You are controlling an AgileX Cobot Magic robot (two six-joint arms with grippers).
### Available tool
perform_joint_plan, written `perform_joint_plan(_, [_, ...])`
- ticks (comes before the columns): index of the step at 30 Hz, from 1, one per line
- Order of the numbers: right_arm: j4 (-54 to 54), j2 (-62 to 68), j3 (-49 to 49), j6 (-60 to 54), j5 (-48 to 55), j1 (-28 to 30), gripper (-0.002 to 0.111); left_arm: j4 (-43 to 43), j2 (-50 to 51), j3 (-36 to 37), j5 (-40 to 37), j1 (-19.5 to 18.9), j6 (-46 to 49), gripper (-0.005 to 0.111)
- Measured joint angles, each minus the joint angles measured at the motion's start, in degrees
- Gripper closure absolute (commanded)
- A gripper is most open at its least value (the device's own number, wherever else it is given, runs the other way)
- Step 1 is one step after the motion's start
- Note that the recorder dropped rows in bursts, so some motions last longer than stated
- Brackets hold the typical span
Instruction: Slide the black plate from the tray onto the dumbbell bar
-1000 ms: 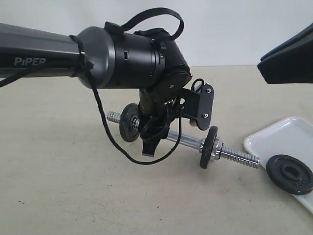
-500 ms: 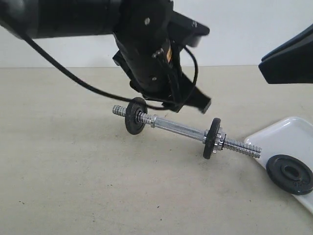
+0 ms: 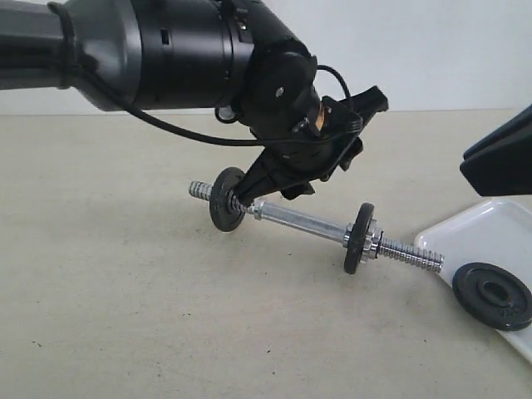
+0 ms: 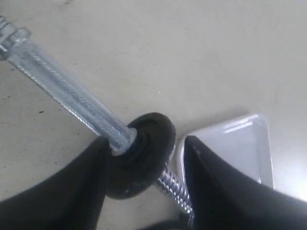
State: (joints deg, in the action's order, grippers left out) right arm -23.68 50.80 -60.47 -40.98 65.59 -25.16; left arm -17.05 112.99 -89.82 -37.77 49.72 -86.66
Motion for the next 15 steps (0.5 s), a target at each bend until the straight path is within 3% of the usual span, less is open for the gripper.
perform_joint_plan(7, [4.9, 0.0, 0.0, 3.9, 0.3, 0.0, 0.108, -9.1, 0.3, 0.0, -7.8, 0.0, -17.9, 0.061])
perform_joint_plan(15, [5.4, 0.0, 0.0, 4.6, 0.0, 0.0, 0.108, -4.0, 3.0, 3.7, -7.9, -0.2, -21.1, 0.061])
